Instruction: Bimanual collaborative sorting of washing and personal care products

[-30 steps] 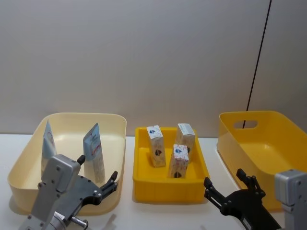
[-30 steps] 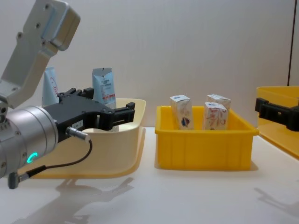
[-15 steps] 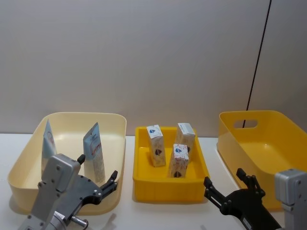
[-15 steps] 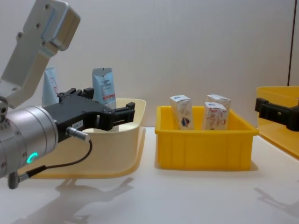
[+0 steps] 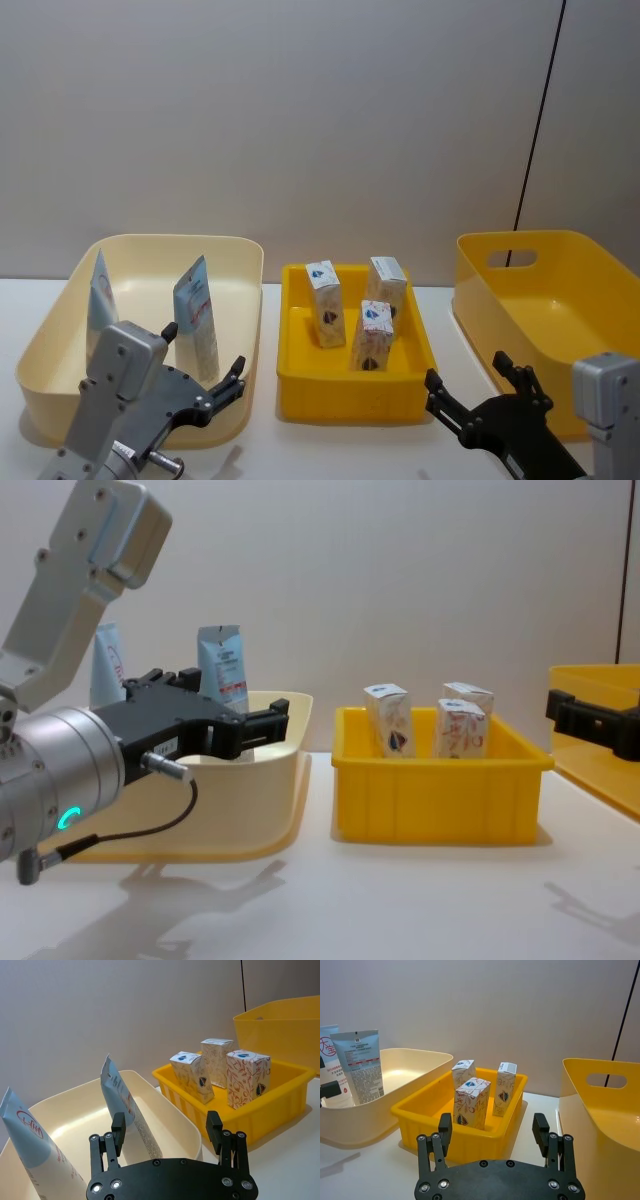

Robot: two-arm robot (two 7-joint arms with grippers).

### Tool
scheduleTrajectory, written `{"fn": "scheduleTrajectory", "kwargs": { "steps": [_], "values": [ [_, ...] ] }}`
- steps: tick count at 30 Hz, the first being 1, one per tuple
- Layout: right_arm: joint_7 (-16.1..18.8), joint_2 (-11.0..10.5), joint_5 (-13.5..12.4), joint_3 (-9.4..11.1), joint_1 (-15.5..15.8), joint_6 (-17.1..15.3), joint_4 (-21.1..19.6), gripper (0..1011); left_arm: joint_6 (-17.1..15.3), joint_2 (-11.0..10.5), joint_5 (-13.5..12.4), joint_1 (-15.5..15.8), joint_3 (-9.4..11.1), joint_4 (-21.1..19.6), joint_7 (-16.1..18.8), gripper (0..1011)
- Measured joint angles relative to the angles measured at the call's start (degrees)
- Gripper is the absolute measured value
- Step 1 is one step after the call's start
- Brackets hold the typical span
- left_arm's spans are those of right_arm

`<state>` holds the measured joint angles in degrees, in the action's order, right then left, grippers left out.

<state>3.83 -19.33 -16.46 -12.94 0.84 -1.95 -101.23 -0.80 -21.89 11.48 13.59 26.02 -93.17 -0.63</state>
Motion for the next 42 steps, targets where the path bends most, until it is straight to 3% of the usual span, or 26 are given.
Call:
{"fn": "scheduleTrajectory", "kwargs": {
  "steps": [21,42],
  "values": [
    [0.0,0.0,0.0,0.0,0.0,0.0,0.0,1001,-0.2,-0.1,0.4,0.0,-0.7,0.0,-0.3,1003],
    [0.0,0.0,0.0,0.0,0.0,0.0,0.0,1001,-4.7,0.0,6.9,4.2,-4.7,3.5,-6.4,1002]
  ]
}}
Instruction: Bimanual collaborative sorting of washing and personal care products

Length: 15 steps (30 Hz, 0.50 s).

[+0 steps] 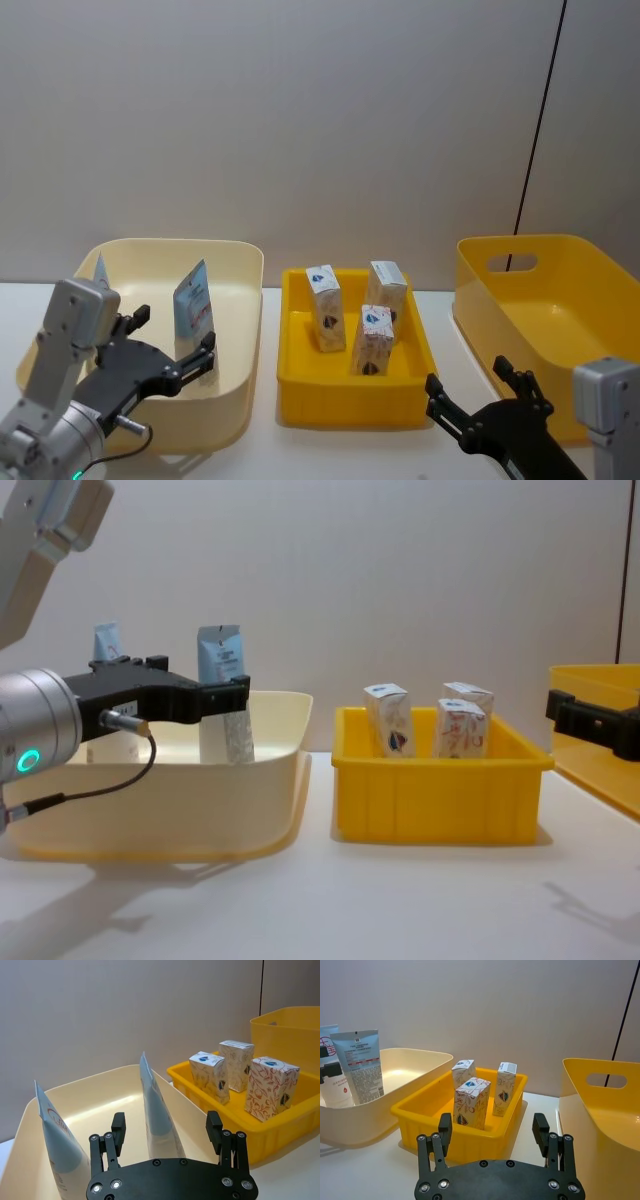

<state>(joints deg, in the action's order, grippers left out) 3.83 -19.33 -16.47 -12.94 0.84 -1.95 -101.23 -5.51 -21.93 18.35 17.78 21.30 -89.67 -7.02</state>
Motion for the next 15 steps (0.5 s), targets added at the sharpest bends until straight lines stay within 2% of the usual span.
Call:
{"fn": "scheduleTrajectory", "kwargs": {
  "steps": [6,15],
  "values": [
    [0.0,0.0,0.0,0.0,0.0,0.0,0.0,1001,-1.9,0.7,1.6,1.6,-0.7,1.7,-1.5,1003],
    [0.0,0.0,0.0,0.0,0.0,0.0,0.0,1001,-3.7,2.2,2.5,4.2,-0.9,4.6,-2.6,1003]
  ]
}}
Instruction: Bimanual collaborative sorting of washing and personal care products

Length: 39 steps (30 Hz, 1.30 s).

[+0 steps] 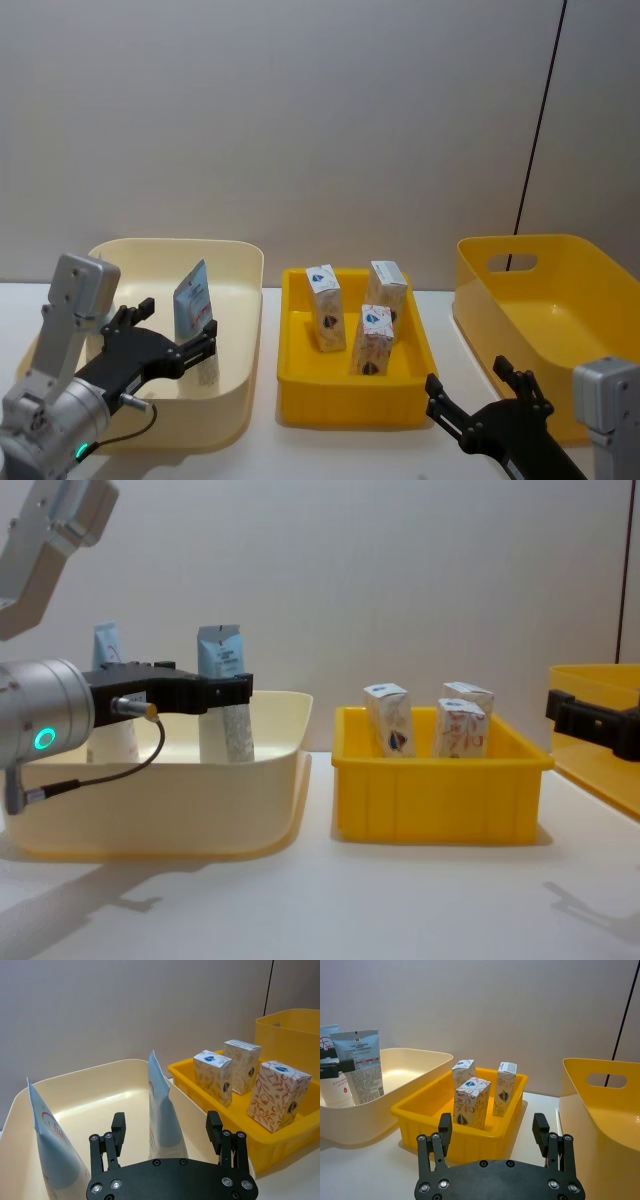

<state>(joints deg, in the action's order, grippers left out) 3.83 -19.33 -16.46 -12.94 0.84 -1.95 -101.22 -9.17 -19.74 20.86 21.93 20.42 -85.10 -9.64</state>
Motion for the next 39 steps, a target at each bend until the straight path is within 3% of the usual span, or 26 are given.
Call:
{"fn": "scheduleTrajectory", "kwargs": {
  "steps": [15,19,39],
  "values": [
    [0.0,0.0,0.0,0.0,0.0,0.0,0.0,1001,-1.0,3.2,-0.4,4.9,0.9,6.3,-1.2,1001],
    [0.0,0.0,0.0,0.0,0.0,0.0,0.0,1001,-1.1,3.6,-0.5,5.5,1.0,7.2,-1.4,946],
    [0.0,0.0,0.0,0.0,0.0,0.0,0.0,1001,-1.4,4.8,-0.9,7.3,1.4,9.5,-1.7,322]
  ]
}}
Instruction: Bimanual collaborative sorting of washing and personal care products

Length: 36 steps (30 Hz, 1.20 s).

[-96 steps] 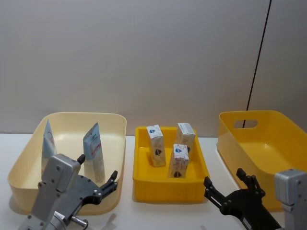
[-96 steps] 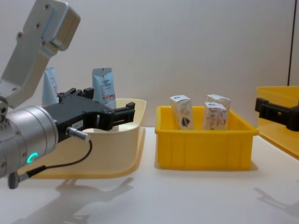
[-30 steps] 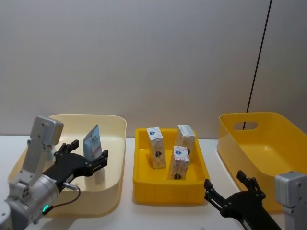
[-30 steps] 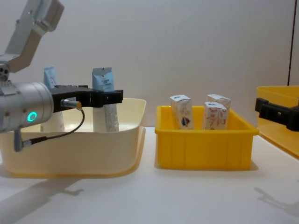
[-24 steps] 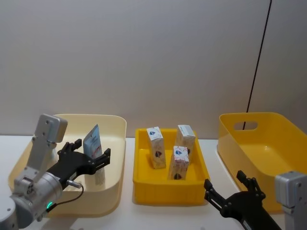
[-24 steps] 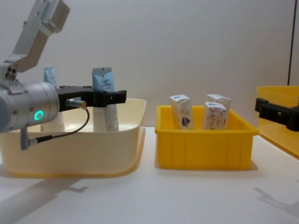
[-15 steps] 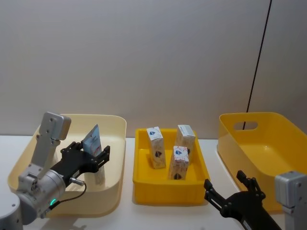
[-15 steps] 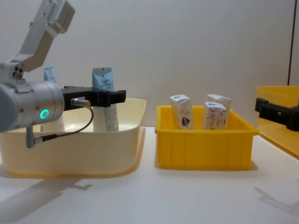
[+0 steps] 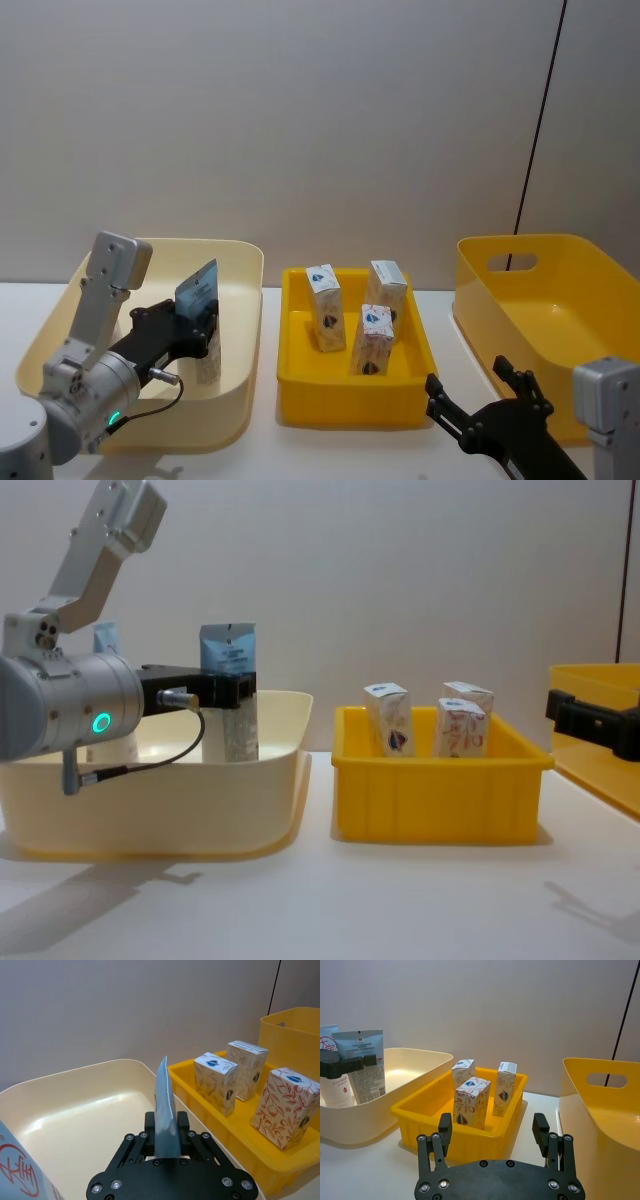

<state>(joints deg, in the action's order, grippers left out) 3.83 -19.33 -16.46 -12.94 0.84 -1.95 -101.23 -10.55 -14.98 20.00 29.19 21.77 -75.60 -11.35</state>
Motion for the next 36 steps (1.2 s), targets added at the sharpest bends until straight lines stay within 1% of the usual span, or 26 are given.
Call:
{"fn": "scheduleTrajectory", "kwargs": {
  "steps": [2,4,7,10,17,20,22,23,24,29,36],
  "values": [
    [0.0,0.0,0.0,0.0,0.0,0.0,0.0,1001,0.0,0.1,0.0,0.1,0.0,0.1,0.0,252],
    [0.0,0.0,0.0,0.0,0.0,0.0,0.0,1001,0.0,0.1,0.0,0.1,0.0,0.1,-0.1,227],
    [0.0,0.0,0.0,0.0,0.0,0.0,0.0,1001,0.1,0.1,-0.1,0.0,0.0,0.1,-0.2,215],
    [0.0,0.0,0.0,0.0,0.0,0.0,0.0,1001,1.0,0.1,-0.1,-0.1,-0.2,0.1,-0.5,210],
    [0.0,0.0,0.0,0.0,0.0,0.0,0.0,1001,4.2,-0.2,-0.2,-0.2,-0.8,-0.2,-1.8,210],
    [0.0,0.0,0.0,0.0,0.0,0.0,0.0,1001,6.1,-0.5,0.0,-0.2,-1.3,-0.8,-3.0,210],
    [0.0,0.0,0.0,0.0,0.0,0.0,0.0,1001,6.8,-0.6,0.2,-0.2,-1.5,-1.1,-3.6,211],
    [0.0,0.0,0.0,0.0,0.0,0.0,0.0,1001,7.6,-0.9,0.5,-0.1,-1.8,-1.4,-4.5,211],
    [0.0,0.0,0.0,0.0,0.0,0.0,0.0,1001,7.6,-0.9,0.5,-0.1,-1.8,-1.4,-4.5,210],
    [0.0,0.0,0.0,0.0,0.0,0.0,0.0,1001,9.4,-1.4,2.0,0.4,-2.6,-2.8,-7.5,210],
    [0.0,0.0,0.0,0.0,0.0,0.0,0.0,1001,10.8,-1.5,5.2,1.1,-2.9,-4.1,-12.1,210]
  ]
}}
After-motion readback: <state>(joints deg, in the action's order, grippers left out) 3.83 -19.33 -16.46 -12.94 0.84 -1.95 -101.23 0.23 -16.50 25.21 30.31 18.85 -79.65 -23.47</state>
